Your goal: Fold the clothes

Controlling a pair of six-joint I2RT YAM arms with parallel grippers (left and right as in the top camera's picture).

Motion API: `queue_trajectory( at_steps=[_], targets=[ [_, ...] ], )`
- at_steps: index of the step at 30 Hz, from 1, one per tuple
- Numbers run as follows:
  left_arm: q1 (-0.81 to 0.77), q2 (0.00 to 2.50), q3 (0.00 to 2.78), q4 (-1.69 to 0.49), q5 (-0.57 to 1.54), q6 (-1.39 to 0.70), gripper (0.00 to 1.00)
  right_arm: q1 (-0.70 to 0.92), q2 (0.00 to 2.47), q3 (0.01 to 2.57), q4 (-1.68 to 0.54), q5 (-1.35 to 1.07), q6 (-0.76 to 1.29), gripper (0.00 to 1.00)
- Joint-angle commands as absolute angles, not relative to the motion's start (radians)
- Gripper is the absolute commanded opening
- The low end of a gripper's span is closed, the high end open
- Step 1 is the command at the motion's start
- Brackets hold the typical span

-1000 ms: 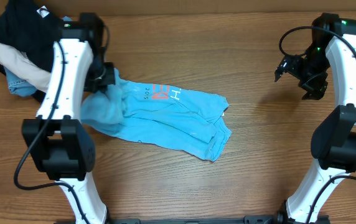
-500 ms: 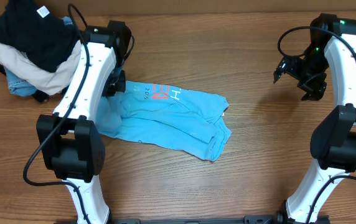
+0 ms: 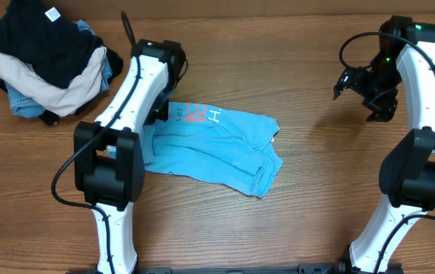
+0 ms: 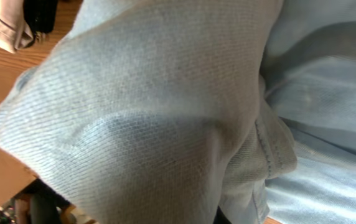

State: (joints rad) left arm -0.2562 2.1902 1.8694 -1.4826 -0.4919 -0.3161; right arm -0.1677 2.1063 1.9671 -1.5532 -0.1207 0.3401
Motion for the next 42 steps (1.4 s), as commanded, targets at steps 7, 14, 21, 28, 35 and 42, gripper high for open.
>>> queue_trajectory(
  at_steps=[7, 14, 21, 28, 35, 42],
  targets=[
    [-0.375, 2.187, 1.868, -1.431, -0.421, -0.337, 0.55, -0.162, 2.082, 1.967, -1.551, -0.125, 0.339, 1.00],
    [-0.417, 2.187, 1.868, -1.427, -0.365, -0.338, 1.00, -0.162, 2.082, 1.967, -1.551, -0.126, 0.340, 1.00],
    [-0.402, 2.127, 2.010, -1.414, -0.173, -0.408, 1.00, -0.161, 2.082, 1.967, -1.553, -0.291, 0.331, 1.00],
    [-0.099, 1.868, 2.249, -1.526, -0.133, -0.661, 1.00, -0.032, 2.082, 1.967, -1.554, -0.529, 0.253, 0.76],
    [0.281, 1.799, 2.245, -1.690, 0.004, -0.702, 1.00, 0.388, 2.082, 1.967, -1.379, -0.551, 0.427, 0.79],
    [0.292, 1.799, 2.245, -1.690, 0.004, -0.676, 1.00, 0.752, 2.105, 1.936, -1.107, -0.315, 0.715, 0.93]
  ],
)
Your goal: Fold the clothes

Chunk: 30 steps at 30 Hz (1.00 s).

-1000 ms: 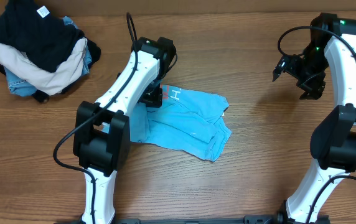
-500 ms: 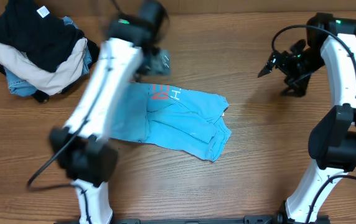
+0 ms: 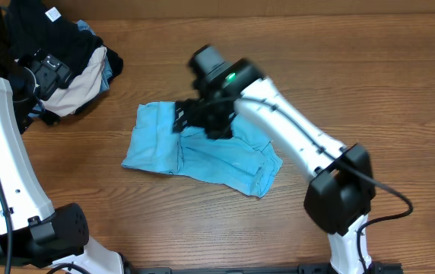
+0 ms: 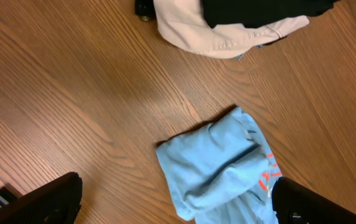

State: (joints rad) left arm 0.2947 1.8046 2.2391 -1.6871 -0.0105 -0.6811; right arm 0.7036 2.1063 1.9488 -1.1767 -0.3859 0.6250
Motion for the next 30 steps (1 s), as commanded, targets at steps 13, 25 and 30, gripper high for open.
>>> queue_trajectory(
  at_steps=[13, 25, 30],
  targets=[
    [0.292, 1.799, 2.245, -1.690, -0.004, -0.605, 1.00, 0.818, 2.312, 1.936, -0.968, -0.281, 0.767, 0.91],
    [0.292, 1.799, 2.245, -1.690, -0.011, -0.553, 1.00, 0.774, 2.312, 1.936, -0.988, -0.133, 0.812, 0.18],
    [0.292, 1.799, 2.245, -1.689, -0.011, -0.553, 1.00, 0.745, 2.312, 1.936, -1.081, -0.027, 0.812, 0.64]
  ],
)
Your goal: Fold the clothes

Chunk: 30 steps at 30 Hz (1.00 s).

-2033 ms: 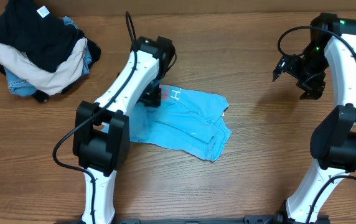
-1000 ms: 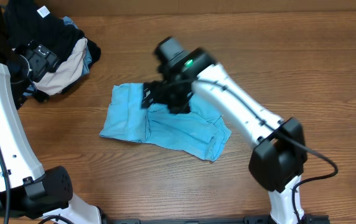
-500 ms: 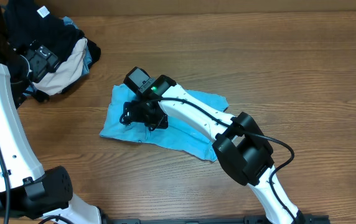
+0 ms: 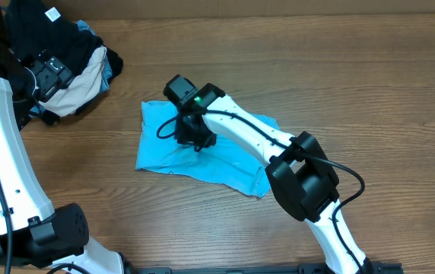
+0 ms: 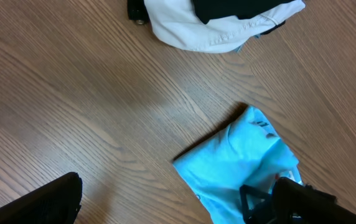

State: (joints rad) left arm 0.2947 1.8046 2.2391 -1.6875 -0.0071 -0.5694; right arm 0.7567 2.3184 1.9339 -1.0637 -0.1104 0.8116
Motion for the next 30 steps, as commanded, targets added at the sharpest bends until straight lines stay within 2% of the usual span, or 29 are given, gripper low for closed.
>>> queue_trajectory(
  at_steps=[1, 3, 6, 14, 15, 19, 23, 30],
  targets=[
    [0.292, 1.799, 2.245, -1.690, -0.011, -0.553, 1.00, 0.745, 2.312, 1.937, -1.088, -0.028, 0.812, 0.78],
    [0.292, 1.799, 2.244, -1.689, -0.011, -0.553, 1.00, 0.745, 2.312, 1.937, -1.100, -0.030, 0.812, 0.81],
    [0.292, 1.799, 2.243, -1.689, -0.011, -0.545, 1.00, 0.745, 2.312, 1.953, -1.106, -0.108, 0.813, 0.80],
    [0.292, 1.799, 2.174, -1.682, -0.040, -0.545, 1.00, 0.760, 2.313, 2.054, -1.135, -0.271, 0.886, 0.34],
    [0.292, 1.799, 2.166, -1.676, -0.040, -0.546, 1.00, 0.772, 2.313, 2.051, -1.135, -0.271, 0.896, 0.32],
    [0.292, 1.800, 2.162, -1.670, -0.041, -0.545, 1.00, 0.849, 2.313, 2.041, -1.135, -0.263, 1.028, 0.29],
    [0.292, 1.800, 2.162, -1.671, -0.046, -0.545, 1.00, 0.867, 2.313, 2.042, -1.125, -0.224, 1.079, 0.16],
    [0.292, 1.800, 2.162, -1.671, -0.059, -0.545, 1.00, 0.717, 2.310, 2.069, -1.257, -0.089, 1.063, 0.18]
  ],
)
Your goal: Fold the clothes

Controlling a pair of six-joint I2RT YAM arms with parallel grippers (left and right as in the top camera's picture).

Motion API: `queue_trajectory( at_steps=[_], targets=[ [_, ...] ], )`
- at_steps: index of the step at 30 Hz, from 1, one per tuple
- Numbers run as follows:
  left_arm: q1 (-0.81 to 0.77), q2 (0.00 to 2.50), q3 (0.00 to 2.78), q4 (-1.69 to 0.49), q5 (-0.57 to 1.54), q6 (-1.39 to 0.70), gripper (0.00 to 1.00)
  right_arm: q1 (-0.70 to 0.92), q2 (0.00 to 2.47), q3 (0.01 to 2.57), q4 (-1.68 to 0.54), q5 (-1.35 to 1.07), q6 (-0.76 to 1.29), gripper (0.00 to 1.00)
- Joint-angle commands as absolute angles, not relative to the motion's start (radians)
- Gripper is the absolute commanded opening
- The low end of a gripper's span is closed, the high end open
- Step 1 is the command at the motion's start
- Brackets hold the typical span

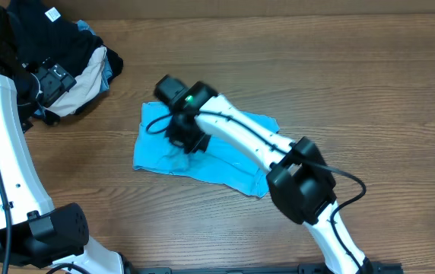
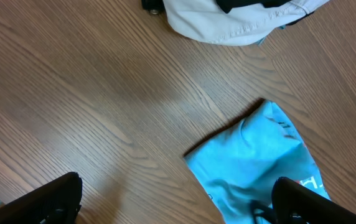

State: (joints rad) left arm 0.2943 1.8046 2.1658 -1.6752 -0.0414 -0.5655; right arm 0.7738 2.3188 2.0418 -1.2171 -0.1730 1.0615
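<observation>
A light blue garment lies crumpled flat on the middle of the table, and its left corner shows in the left wrist view. My right gripper is pressed down on the garment's left part, with its fingers hidden under the wrist, so their state cannot be read. My left gripper hangs high at the far left, beside the clothes pile. Its black fingers stand wide apart and open, with only bare wood between them.
A pile of clothes, black on top of beige and denim, sits at the back left corner. Its white-beige edge shows at the top of the left wrist view. The wooden table stretches out to the right.
My right gripper has shifted a little to the left on the blue garment, and the cloth's left edge has bunched slightly. The left arm stays beside the pile.
At first my left gripper was at the blue garment's left end, with cloth filling its view, and the right arm was raised far right. Then the left arm stood open by the pile with the right arm above the garment. The right gripper then pressed down on it and has now shifted left.
</observation>
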Motion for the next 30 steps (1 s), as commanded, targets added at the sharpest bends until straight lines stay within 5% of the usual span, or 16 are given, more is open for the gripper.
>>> queue_trajectory(
  at_steps=[1, 6, 12, 30],
  targets=[
    [0.292, 1.800, 2.162, -1.671, -0.059, -0.545, 1.00, 0.698, 2.310, 2.077, -1.274, -0.090, 1.043, 0.18],
    [0.292, 1.800, 2.162, -1.670, -0.059, -0.545, 1.00, 0.690, 2.291, 2.084, -1.232, -0.118, 0.993, 0.25],
    [0.292, 1.800, 2.162, -1.664, -0.063, -0.545, 1.00, 0.690, 2.289, 2.084, -0.900, -0.492, 0.754, 0.24],
    [0.292, 1.800, 2.162, -1.666, -0.062, -0.537, 1.00, 0.596, 2.409, 2.015, -0.916, -0.225, 0.627, 0.46]
  ],
)
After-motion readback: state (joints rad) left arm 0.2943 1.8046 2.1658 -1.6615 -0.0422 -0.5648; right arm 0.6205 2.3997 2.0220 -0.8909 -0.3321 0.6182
